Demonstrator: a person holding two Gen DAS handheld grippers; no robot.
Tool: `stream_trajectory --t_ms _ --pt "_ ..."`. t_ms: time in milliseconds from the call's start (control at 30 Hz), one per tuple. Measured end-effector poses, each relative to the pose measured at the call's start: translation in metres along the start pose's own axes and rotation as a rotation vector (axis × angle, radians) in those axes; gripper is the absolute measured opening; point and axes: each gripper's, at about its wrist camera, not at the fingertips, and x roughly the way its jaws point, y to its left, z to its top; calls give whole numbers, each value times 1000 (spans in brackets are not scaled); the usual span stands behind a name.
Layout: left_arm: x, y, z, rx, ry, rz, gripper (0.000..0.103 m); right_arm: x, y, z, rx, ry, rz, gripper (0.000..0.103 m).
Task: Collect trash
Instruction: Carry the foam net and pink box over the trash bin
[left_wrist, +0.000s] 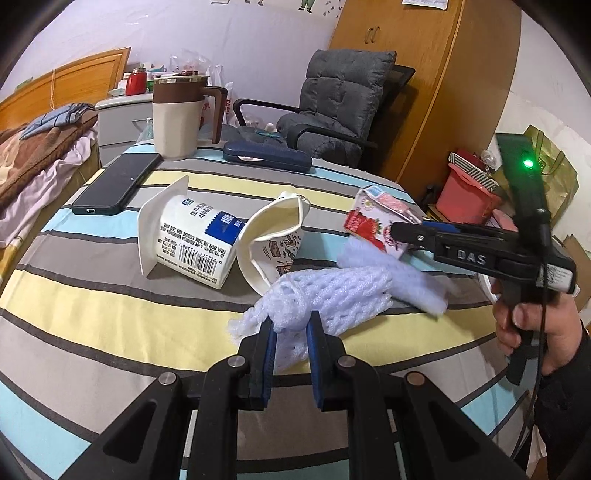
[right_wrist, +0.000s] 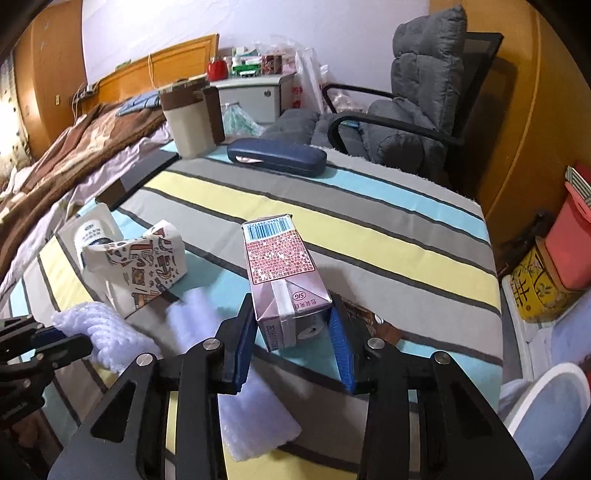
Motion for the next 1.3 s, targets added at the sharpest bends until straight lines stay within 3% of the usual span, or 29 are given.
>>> stream_trajectory --t_ms 300,600,1300 --pt "-15 -16 -5 12 -14 13 16 -49 -9 -27 117 -77 18 40" --pt "-34 -48 -10 57 -26 -3 16 -75 -11 -59 196 -93 28 40" --pt "-12 -130 -4 183 28 -117 16 -110 -49 -101 353 -130 -85 40"
